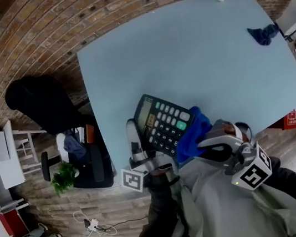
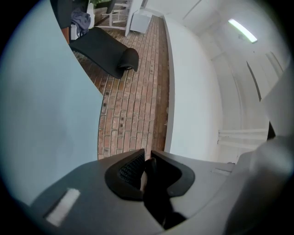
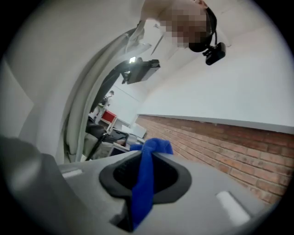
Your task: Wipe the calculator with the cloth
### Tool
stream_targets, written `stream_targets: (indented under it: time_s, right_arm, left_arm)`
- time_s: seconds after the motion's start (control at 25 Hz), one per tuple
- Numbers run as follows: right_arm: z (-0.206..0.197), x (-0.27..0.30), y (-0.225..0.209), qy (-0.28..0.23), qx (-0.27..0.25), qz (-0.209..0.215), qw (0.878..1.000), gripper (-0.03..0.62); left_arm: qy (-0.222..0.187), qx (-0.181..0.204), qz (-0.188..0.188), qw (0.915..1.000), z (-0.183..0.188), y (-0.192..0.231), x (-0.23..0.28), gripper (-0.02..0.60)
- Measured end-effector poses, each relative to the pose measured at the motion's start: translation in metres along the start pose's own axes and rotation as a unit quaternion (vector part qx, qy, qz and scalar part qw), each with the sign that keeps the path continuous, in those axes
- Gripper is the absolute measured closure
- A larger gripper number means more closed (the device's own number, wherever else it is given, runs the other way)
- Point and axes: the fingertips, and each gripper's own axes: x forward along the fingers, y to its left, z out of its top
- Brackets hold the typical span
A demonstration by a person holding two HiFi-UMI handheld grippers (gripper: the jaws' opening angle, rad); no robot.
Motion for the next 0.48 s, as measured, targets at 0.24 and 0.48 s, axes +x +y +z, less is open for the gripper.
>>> stream_targets:
  time_s: [0.24, 0.48]
  right_arm:
    - [-0.021, -0.032, -0.064, -0.065, 0.204, -0.065, 0.975, 0.533]
    - [-0.031, -0.023, -0.1, -0.196, 0.418, 0.007, 0.887, 0.533]
  left_arm:
    - [0.047, -0.015, -0.052, 0.9974, -0.01, -0.014, 0.006, 0.531]
    - [0.142, -0.046, -0.08, 0.9855, -0.057, -0.018, 0.012, 0.534]
